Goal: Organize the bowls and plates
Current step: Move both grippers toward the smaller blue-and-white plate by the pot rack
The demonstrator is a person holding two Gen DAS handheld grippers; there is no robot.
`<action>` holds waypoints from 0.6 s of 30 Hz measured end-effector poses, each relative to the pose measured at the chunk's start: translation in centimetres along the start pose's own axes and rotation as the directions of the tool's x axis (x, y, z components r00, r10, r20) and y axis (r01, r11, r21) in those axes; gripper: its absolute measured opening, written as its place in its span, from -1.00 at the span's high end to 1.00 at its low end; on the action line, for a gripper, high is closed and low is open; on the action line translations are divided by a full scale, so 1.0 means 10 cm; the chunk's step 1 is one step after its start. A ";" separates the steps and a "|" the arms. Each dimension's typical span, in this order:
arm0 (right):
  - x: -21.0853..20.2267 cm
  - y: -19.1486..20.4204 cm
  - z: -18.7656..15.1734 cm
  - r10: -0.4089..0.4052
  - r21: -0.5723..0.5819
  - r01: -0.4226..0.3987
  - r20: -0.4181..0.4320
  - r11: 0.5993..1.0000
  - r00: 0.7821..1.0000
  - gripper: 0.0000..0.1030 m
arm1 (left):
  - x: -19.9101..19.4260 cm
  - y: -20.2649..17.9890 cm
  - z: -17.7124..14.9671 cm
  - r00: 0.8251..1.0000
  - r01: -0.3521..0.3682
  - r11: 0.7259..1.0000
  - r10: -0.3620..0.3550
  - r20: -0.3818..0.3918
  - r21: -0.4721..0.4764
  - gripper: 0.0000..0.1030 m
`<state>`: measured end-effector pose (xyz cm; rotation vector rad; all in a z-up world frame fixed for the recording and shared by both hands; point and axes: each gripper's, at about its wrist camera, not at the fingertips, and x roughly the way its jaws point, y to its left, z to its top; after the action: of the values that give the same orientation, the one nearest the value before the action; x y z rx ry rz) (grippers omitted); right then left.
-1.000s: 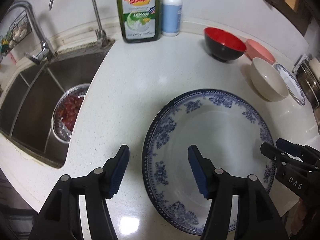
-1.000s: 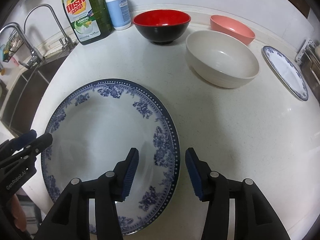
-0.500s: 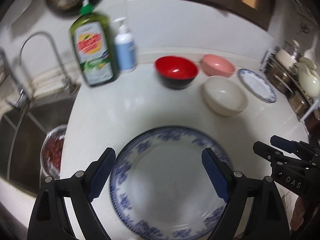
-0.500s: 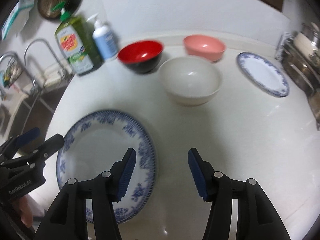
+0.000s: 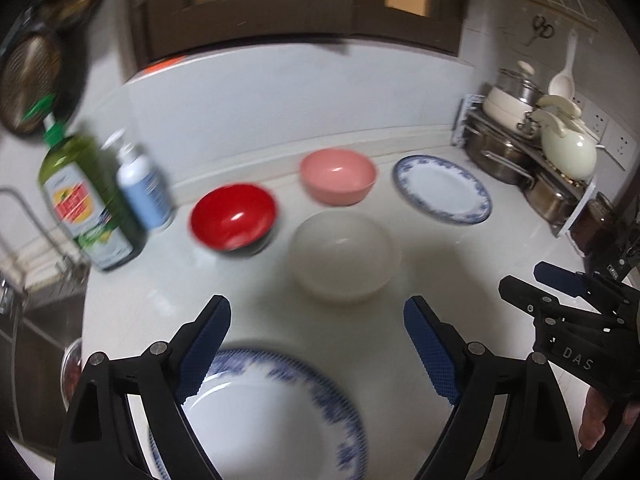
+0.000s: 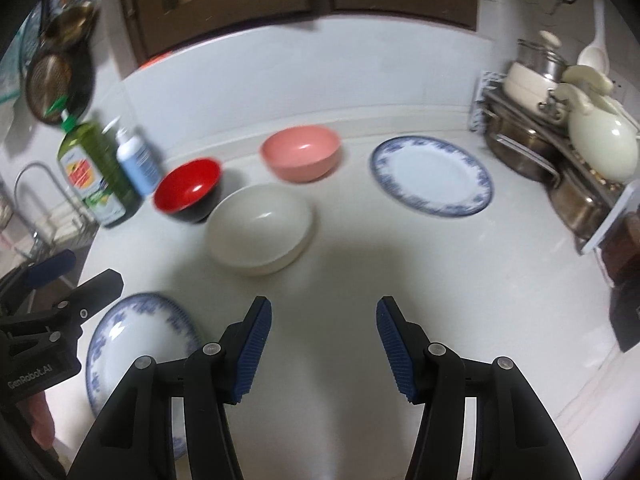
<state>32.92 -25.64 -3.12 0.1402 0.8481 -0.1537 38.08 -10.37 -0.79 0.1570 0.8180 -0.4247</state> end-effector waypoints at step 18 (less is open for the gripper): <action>0.22 -1.21 0.85 -0.050 0.082 0.049 0.016 0.995 0.999 -0.08 | 0.79 -1.01 1.21 0.995 0.094 0.985 -0.087 -0.053 0.144 -0.72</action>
<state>38.32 -39.21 -0.01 0.1938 0.8279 -0.2357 46.67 -25.53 1.90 0.2676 0.8417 -0.5694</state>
